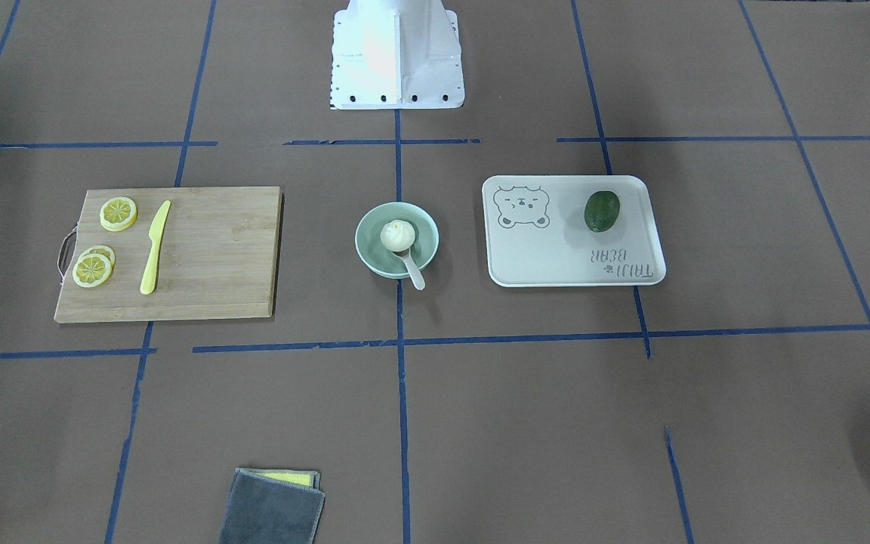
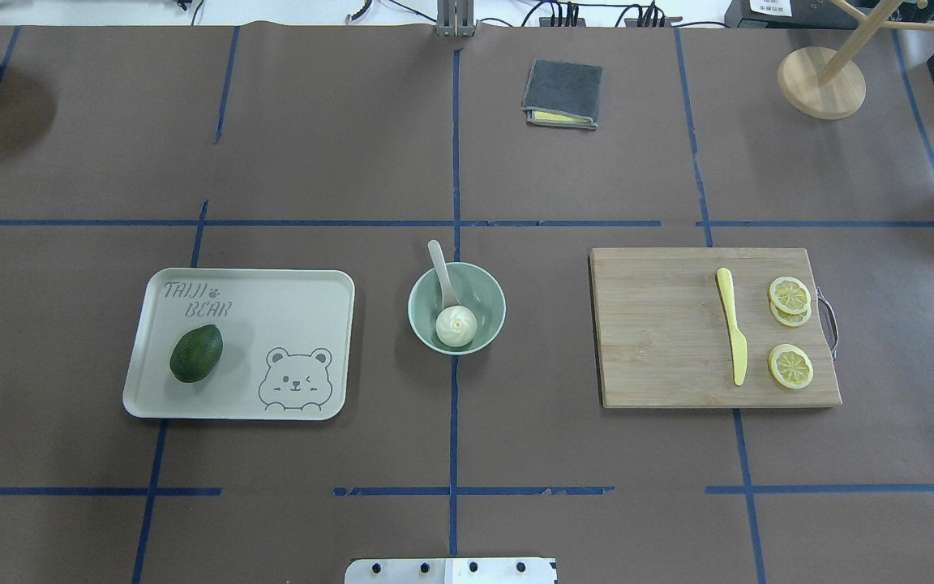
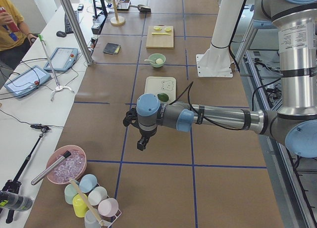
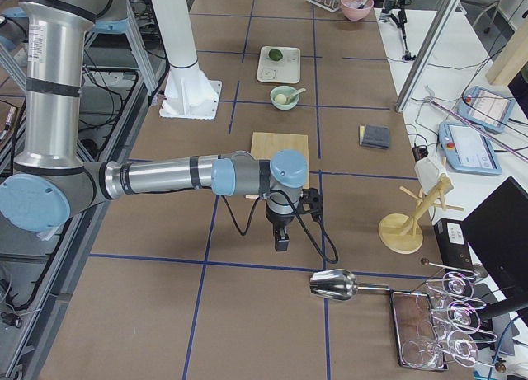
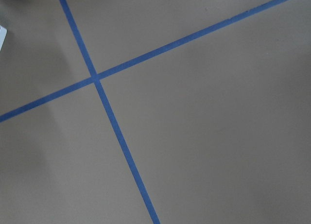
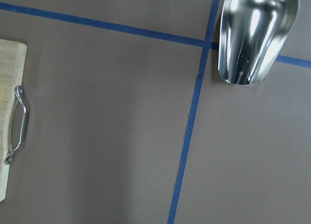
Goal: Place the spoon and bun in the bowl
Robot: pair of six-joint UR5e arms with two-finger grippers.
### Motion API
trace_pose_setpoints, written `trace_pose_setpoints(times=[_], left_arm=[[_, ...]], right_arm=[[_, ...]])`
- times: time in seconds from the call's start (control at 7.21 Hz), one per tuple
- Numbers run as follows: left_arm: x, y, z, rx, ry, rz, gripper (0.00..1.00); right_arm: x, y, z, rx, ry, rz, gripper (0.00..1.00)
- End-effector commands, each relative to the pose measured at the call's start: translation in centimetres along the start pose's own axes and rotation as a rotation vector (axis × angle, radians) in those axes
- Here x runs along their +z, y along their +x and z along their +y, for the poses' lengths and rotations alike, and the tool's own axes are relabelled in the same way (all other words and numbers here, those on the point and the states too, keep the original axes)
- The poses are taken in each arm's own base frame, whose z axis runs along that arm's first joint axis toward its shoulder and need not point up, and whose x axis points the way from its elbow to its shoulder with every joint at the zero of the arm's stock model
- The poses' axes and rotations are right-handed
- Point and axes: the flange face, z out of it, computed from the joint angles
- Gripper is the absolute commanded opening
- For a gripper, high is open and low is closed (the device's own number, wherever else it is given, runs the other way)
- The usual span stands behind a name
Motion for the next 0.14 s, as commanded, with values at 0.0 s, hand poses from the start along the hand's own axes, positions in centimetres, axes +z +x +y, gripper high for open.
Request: trace_pose_setpoints(times=[0.0], left_arm=[[0.42,-1.1,-2.43,-0.006,-0.008,-0.008,1.0]], right_arm=[[-0.26,-0.23,-0.39,-0.007,0.008,-0.002,1.0]])
